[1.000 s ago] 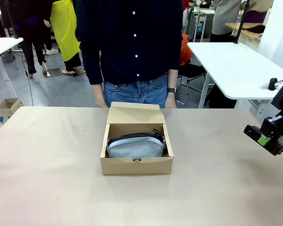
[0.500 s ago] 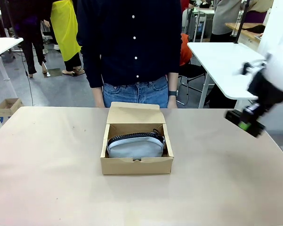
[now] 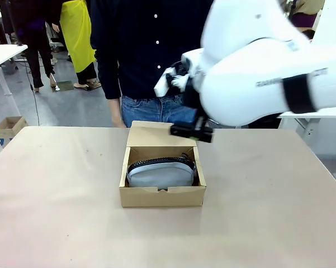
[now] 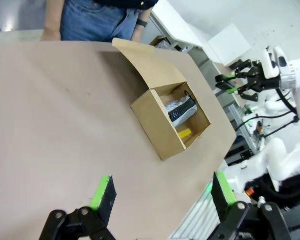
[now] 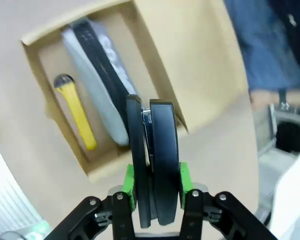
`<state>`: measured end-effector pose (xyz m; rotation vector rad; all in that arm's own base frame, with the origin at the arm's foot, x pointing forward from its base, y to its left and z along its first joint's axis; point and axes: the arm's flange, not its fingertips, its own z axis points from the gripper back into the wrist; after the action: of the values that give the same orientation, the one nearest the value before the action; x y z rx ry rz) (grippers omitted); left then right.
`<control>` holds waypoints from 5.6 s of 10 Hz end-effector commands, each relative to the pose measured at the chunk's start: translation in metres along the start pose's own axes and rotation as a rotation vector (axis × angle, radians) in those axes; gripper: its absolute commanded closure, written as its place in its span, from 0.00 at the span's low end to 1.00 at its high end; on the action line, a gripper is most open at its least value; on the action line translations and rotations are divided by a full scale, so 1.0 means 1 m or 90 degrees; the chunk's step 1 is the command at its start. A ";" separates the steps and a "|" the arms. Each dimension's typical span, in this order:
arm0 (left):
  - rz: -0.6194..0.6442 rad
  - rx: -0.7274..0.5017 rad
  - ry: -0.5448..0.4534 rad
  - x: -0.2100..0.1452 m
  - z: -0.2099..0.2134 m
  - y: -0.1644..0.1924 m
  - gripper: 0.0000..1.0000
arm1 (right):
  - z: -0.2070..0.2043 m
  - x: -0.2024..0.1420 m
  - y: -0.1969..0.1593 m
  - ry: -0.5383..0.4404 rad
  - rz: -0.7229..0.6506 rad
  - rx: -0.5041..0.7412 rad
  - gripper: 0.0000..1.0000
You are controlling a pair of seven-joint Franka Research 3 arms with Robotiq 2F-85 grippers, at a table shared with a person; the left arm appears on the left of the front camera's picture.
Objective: Pack the items into the box.
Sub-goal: Pick up the item indicated by the person and place it inside the Mailer Box, then close the Mailer Box.
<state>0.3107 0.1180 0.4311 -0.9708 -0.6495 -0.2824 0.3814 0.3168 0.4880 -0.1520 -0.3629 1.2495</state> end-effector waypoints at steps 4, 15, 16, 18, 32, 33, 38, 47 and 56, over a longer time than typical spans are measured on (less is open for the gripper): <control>0.003 -0.008 -0.013 -0.001 0.000 -0.004 0.00 | -0.042 0.044 0.038 -0.070 0.314 0.132 0.59; 0.003 -0.008 -0.013 -0.001 0.000 -0.004 0.00 | -0.053 0.042 0.042 -0.035 0.255 0.126 0.00; 0.003 -0.008 -0.013 -0.001 0.000 -0.004 0.00 | -0.052 0.040 0.040 -0.036 0.250 0.128 0.00; 0.003 -0.008 -0.013 -0.001 0.000 -0.004 0.00 | -0.053 0.037 0.038 -0.036 0.239 0.128 0.00; 0.003 -0.008 -0.013 -0.001 0.000 -0.004 0.00 | -0.009 -0.419 -0.059 -0.618 -0.979 0.724 0.00; 0.003 -0.008 -0.013 -0.001 0.000 -0.004 0.00 | -0.016 -0.428 -0.052 -0.654 -1.004 0.721 0.00; 0.003 -0.008 -0.013 -0.001 0.000 -0.004 0.00 | 0.002 -0.422 -0.060 -0.276 -0.724 0.637 0.00; 0.003 -0.008 -0.013 -0.001 0.000 -0.004 0.00 | 0.002 -0.422 -0.060 -0.276 -0.724 0.637 0.00; 0.003 -0.008 -0.013 -0.001 0.000 -0.004 0.00 | 0.002 -0.422 -0.060 -0.276 -0.724 0.637 0.00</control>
<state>0.3103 0.1183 0.4317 -0.9700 -0.6514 -0.2821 0.3253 -0.0971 0.4298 1.0689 -0.0986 0.1738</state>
